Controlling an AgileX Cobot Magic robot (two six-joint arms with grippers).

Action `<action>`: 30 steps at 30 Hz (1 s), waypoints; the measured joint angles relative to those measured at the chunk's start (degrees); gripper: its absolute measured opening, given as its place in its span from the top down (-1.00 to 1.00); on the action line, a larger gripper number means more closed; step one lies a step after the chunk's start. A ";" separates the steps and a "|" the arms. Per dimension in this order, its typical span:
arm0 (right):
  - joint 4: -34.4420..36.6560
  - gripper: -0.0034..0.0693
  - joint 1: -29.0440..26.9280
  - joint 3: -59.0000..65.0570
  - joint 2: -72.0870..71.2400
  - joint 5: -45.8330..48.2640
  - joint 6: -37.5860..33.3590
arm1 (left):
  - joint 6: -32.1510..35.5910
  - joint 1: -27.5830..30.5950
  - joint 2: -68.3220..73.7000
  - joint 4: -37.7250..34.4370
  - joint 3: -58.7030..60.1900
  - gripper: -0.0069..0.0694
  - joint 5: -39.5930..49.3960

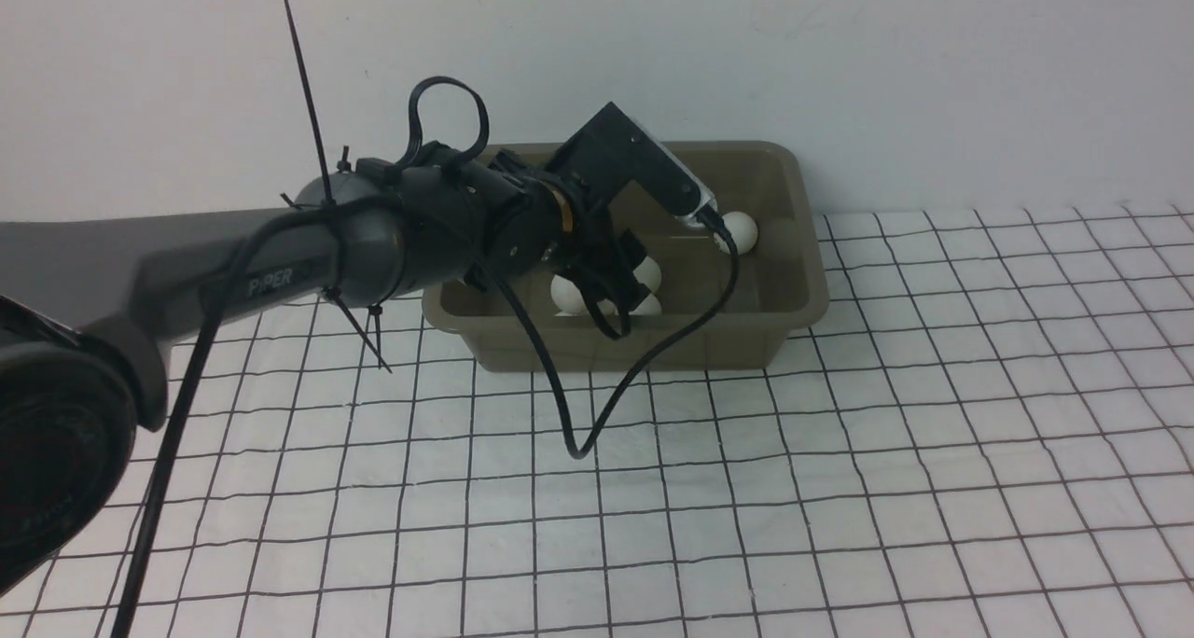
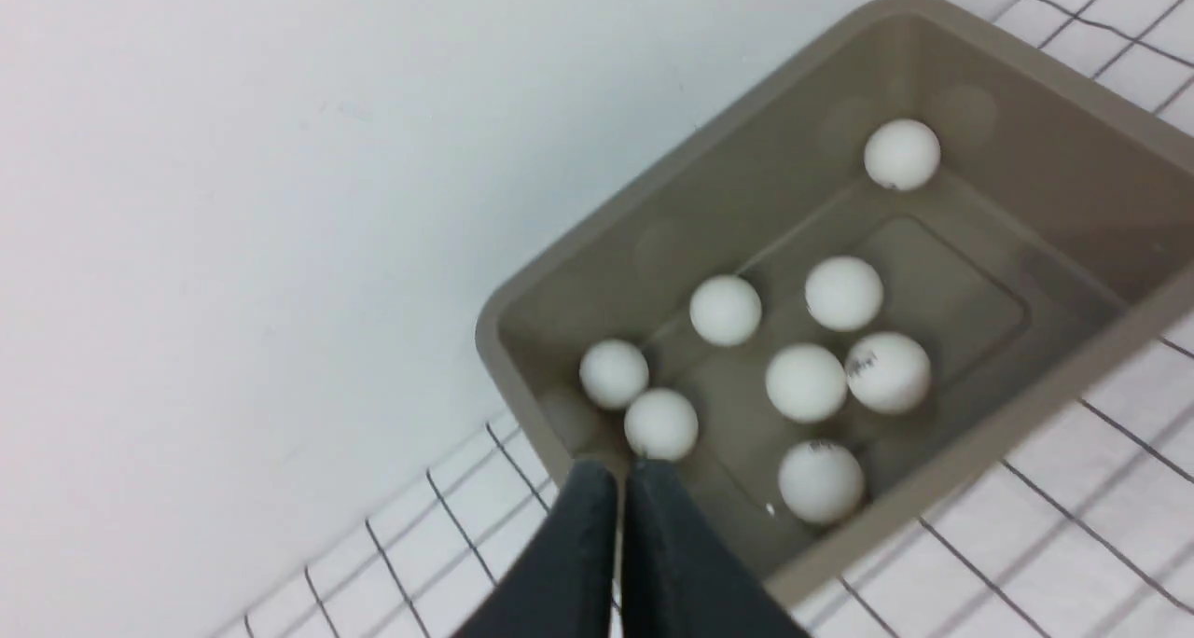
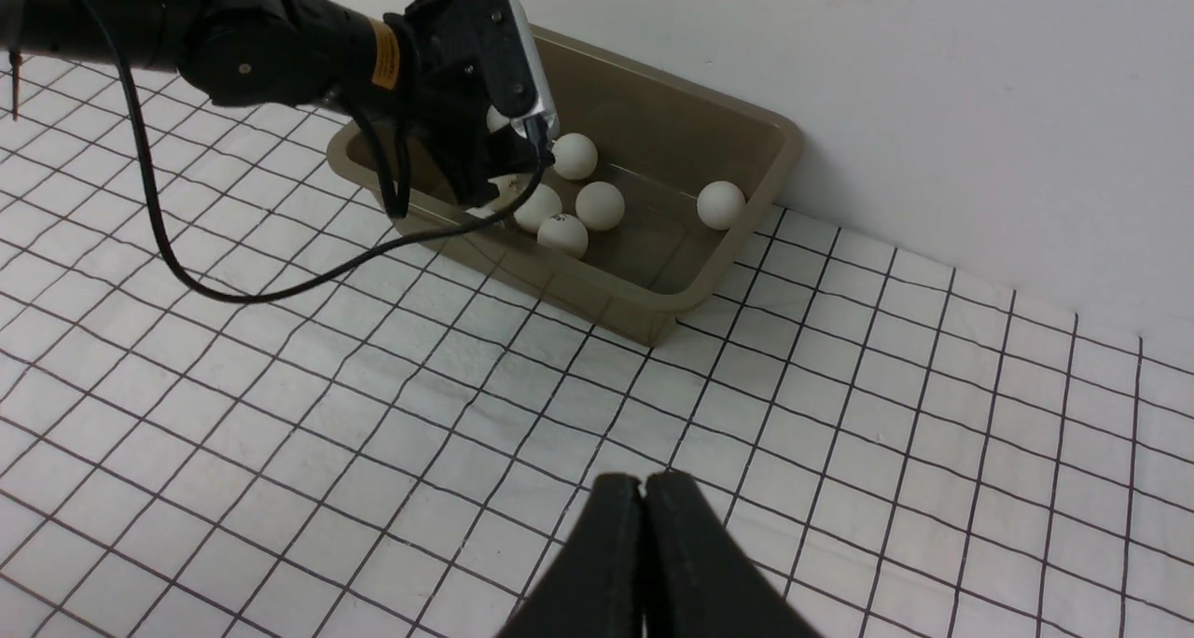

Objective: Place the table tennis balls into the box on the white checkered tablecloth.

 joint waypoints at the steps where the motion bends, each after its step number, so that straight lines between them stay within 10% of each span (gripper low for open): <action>1: -1.06 0.95 0.00 0.00 0.00 0.00 0.03 | -0.42 0.00 -3.20 -0.26 2.22 0.83 0.17; 30: -12.84 0.95 0.00 27.10 -25.67 -8.21 11.11 | -18.70 0.00 -63.71 -0.61 47.45 0.83 0.41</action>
